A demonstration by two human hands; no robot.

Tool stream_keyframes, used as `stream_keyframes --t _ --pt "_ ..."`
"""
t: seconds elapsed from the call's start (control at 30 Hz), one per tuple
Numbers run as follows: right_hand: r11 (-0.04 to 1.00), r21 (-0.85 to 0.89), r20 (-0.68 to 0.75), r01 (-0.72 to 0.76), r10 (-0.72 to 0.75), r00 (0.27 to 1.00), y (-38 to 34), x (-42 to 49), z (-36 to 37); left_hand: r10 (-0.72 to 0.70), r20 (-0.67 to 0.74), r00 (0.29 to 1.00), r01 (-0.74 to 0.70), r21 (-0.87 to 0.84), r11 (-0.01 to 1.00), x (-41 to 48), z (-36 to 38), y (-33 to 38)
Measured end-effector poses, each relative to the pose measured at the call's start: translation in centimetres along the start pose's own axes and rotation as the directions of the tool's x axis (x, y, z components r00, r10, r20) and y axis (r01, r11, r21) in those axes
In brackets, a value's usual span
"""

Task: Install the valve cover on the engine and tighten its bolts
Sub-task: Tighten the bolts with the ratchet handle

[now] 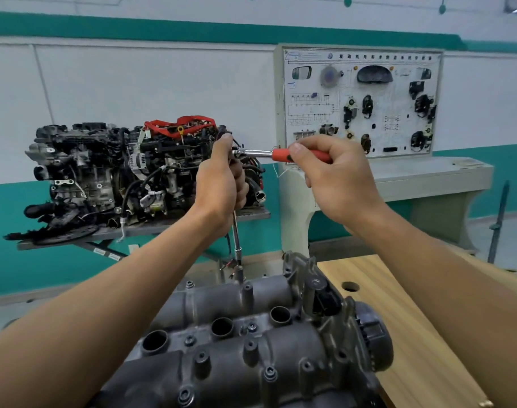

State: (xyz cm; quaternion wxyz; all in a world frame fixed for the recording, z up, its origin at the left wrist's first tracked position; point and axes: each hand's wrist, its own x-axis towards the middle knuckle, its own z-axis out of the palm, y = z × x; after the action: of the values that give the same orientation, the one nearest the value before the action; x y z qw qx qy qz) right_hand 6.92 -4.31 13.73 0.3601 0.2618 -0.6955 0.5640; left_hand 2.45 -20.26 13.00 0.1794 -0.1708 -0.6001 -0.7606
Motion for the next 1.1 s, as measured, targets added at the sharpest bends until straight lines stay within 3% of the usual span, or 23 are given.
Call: stream_keyframes --t 0.47,0.7,0.9,1.0,1.1 --pt "1.0 -0.015 0.025 -0.01 0.011 1.0 1.0 -0.6 0.5 -0.04 -0.021 0.999 0.04 -0.003 0.999 0.1 -0.4 -1.2" --pt "0.987 0.039 -0.072 0.158 -0.155 0.985 -0.1 -2.5 1.7 -0.059 0.008 0.998 0.059 -0.003 0.998 0.4 -0.2 -1.4" --pt "0.974 0.076 -0.058 0.214 -0.21 0.976 0.3 -2.7 2.1 -0.068 0.049 0.996 0.069 -0.007 0.998 0.5 -0.5 -1.5" --pt "0.99 0.111 -0.058 0.089 -0.083 0.995 2.1 -1.1 1.4 -0.113 0.139 0.984 0.115 -0.008 0.993 0.9 -1.0 -1.3" --pt "0.938 0.186 -0.067 -0.293 0.309 0.949 4.8 1.7 0.9 -0.149 0.281 0.948 0.148 0.023 0.989 1.0 -1.0 -1.2"
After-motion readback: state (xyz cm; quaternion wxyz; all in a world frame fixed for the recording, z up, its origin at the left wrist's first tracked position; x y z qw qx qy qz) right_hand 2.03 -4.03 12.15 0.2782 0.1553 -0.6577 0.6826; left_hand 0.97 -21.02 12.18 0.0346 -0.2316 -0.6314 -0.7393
